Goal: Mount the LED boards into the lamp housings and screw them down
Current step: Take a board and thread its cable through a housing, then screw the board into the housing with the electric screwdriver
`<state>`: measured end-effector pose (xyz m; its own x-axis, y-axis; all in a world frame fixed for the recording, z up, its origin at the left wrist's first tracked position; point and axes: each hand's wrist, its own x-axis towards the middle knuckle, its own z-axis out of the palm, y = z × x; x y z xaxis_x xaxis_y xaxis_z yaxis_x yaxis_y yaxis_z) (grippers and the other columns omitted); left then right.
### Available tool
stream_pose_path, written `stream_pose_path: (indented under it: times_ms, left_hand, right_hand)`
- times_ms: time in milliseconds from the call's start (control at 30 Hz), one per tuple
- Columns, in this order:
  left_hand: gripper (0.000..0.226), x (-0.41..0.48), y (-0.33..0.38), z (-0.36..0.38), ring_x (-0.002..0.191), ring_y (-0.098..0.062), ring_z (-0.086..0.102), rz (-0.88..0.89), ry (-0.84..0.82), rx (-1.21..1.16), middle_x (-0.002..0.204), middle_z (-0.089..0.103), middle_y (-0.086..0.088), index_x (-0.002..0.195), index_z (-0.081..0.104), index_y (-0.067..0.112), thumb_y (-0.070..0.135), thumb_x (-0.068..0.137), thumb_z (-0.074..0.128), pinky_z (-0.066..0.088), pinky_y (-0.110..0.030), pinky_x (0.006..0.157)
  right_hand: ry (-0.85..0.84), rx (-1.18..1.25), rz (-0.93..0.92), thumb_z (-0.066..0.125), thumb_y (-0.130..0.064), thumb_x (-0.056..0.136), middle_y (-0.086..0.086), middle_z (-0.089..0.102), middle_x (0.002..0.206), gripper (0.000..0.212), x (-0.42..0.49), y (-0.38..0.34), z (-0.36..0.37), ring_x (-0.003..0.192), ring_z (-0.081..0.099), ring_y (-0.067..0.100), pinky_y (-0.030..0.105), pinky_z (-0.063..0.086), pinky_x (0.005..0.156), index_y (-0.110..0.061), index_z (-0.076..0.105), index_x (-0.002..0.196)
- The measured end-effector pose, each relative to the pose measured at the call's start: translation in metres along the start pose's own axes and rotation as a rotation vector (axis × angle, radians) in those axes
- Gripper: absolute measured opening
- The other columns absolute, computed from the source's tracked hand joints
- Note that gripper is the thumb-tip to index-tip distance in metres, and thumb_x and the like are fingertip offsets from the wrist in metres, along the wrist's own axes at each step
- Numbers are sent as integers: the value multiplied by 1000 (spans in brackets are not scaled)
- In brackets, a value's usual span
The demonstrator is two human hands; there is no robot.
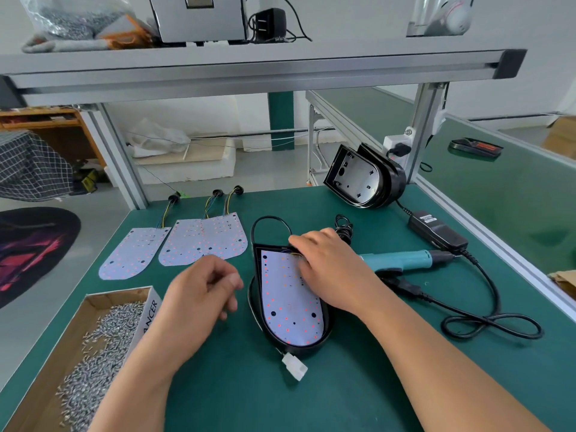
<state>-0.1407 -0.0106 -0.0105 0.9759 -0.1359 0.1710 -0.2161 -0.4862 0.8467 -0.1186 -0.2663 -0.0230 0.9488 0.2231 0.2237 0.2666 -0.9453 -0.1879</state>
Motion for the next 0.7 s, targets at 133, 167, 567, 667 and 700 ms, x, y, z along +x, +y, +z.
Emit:
stream_pose_path:
  times_ms: [133, 167, 567, 667, 700]
  left_hand:
    - [33, -3, 15, 12, 71, -10, 68, 101, 62, -270, 78, 76, 1, 88, 76, 38, 6, 96, 77, 56, -22, 70]
    - [35, -4, 18, 16, 78, -7, 70, 121, 80, -274, 84, 78, 7, 92, 78, 42, 6, 95, 78, 56, -18, 76]
    - [31, -5, 32, 49, 101, -5, 64, 280, -42, 41, 103, 69, 27, 96, 69, 44, 13, 101, 71, 46, -11, 78]
    - [32, -3, 29, 47, 107, -6, 66, 282, -30, 8, 104, 71, 24, 98, 75, 41, 9, 100, 72, 45, -8, 81]
    - [33, -3, 28, 46, 108, -5, 67, 277, -31, -10, 104, 73, 23, 99, 77, 39, 7, 100, 71, 46, -7, 83]
  right_hand:
    - [135, 241, 194, 48, -24, 105, 2, 65, 132, 36, 2, 21, -29, 124, 56, 24, 44, 48, 103, -17, 63, 137]
    - [174, 240, 262, 49, -24, 105, -3, 68, 126, 32, -1, 33, -39, 118, 61, 21, 44, 51, 100, -21, 67, 131]
    - [-387, -174, 433, 56, -17, 93, -16, 57, 136, 59, -62, 133, -71, 128, 47, 19, 41, 46, 104, -43, 53, 146]
    - [-321, -187, 401, 62, -18, 88, -15, 55, 110, 40, -65, 136, -66, 114, 50, 17, 39, 50, 93, -40, 62, 122]
    - [-283, -195, 389, 64, -20, 87, -15, 53, 104, 34, -65, 135, -64, 109, 50, 15, 38, 50, 89, -40, 62, 115]
